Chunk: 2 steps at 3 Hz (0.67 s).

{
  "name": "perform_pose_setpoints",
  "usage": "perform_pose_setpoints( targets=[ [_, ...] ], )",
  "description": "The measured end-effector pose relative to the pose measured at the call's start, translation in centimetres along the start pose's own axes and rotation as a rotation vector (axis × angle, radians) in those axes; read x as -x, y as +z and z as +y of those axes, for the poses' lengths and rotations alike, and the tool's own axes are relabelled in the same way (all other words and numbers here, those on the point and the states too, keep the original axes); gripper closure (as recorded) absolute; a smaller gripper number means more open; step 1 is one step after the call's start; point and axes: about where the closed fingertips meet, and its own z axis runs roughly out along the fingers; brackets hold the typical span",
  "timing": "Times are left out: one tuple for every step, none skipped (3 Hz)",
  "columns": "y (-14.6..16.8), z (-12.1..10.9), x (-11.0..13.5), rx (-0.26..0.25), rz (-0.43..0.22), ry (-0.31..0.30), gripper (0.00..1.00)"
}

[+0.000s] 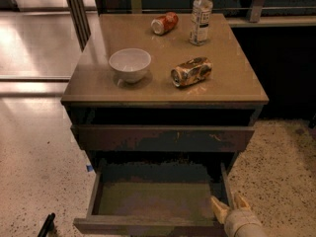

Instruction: Open middle drawer

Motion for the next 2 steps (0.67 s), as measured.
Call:
perform_pose_setpoints(
  targets=[
    [0.0, 0.0, 0.0, 0.0, 0.0, 0.0, 0.0],
    [0.0, 0.0, 0.0, 0.0, 0.0, 0.0, 0.0]
  ],
)
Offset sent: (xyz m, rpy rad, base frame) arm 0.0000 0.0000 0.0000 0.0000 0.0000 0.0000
